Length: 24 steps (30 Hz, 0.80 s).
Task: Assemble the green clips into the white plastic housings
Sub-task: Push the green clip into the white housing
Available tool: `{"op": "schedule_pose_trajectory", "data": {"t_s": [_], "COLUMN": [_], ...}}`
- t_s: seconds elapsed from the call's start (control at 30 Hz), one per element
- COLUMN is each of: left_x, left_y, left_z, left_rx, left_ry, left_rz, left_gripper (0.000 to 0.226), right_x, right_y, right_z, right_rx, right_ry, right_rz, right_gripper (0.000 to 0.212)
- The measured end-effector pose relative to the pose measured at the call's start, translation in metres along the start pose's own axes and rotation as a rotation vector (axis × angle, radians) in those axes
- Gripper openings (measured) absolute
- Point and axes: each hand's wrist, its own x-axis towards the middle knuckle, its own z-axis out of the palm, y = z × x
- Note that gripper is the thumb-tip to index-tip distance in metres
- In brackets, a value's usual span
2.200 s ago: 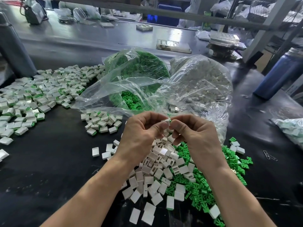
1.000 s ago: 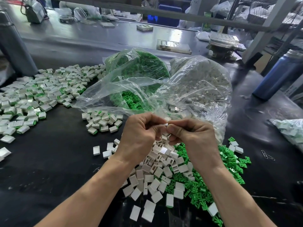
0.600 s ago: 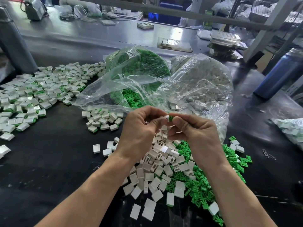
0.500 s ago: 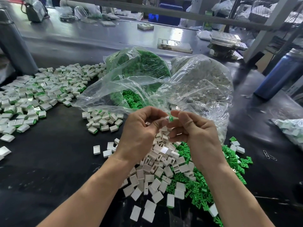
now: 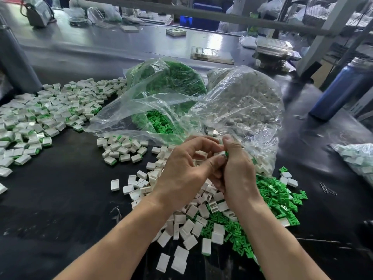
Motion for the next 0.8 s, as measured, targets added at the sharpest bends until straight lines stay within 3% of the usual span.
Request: {"op": "schedule_pose_trajectory", "data": {"t_s": [0.37, 0.8], "left_x": [-0.002, -0.006], "left_y": [0.002, 0.003], "left_z": [0.002, 0.003], "left_rx": [0.125, -0.016], "left_ry": [0.004, -0.002], "left_rz": [0.066, 0.031], "left_gripper": [0.01, 0.011], "right_x": [0.002, 0.002], "right_y": [0.007, 0.014], "right_z": [-0.002, 0.004], "right_rx": [-0.032, 0.088], "right_ry": [-0.063, -0.013], "right_rz": [-0.08, -0.163], "right_gripper": [0.053, 0.058]}}
